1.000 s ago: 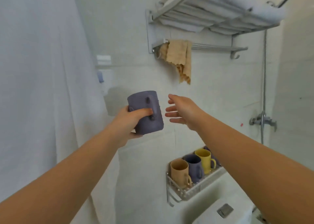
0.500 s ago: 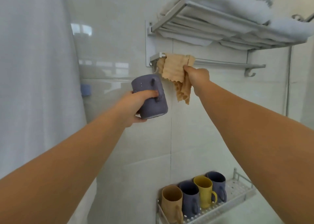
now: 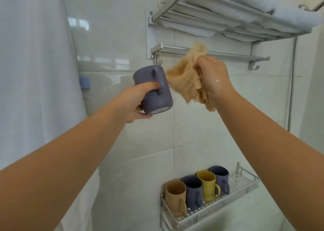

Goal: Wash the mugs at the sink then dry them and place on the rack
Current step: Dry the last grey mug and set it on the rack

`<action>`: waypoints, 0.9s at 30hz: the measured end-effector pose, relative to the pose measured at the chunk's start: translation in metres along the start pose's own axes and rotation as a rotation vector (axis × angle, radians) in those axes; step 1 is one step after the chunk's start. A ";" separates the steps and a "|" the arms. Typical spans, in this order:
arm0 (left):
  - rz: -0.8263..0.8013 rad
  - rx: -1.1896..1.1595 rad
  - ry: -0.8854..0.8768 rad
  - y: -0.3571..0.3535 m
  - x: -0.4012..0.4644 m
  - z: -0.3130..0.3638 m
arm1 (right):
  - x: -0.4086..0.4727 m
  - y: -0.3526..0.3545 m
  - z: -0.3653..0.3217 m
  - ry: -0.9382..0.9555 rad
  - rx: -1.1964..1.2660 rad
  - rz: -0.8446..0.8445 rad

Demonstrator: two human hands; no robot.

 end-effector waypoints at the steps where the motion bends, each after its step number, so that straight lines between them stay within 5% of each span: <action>1: -0.004 -0.005 0.003 0.000 -0.002 0.000 | -0.009 -0.009 -0.004 0.010 0.020 -0.040; 9: -0.071 -0.079 0.063 -0.003 -0.015 -0.010 | -0.038 -0.058 0.013 0.065 -0.037 -0.109; 14: -0.011 -0.021 -0.095 0.002 -0.015 0.001 | -0.044 -0.077 0.010 0.238 -0.070 -0.023; 16: 0.029 -0.010 -0.190 0.009 -0.016 0.011 | -0.041 -0.086 0.016 0.130 -0.051 -0.042; 20: 0.044 0.008 -0.294 0.014 -0.017 0.019 | -0.041 -0.095 0.049 -0.375 0.309 -0.169; 22: 0.058 0.033 -0.296 0.015 -0.016 0.020 | -0.046 -0.099 0.052 -0.442 0.472 -0.167; 27: 0.053 0.049 -0.278 0.020 -0.016 0.023 | -0.047 -0.101 0.033 -0.072 -0.086 -0.054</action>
Point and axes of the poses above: each hand's wrist, its own x-axis towards the middle knuckle, its own y-axis out of the back of the hand, z = x × y, the point moved 10 cm from there along x, towards the middle knuckle, and after that the axes turned 1 degree about y, right-handed, at the moved point
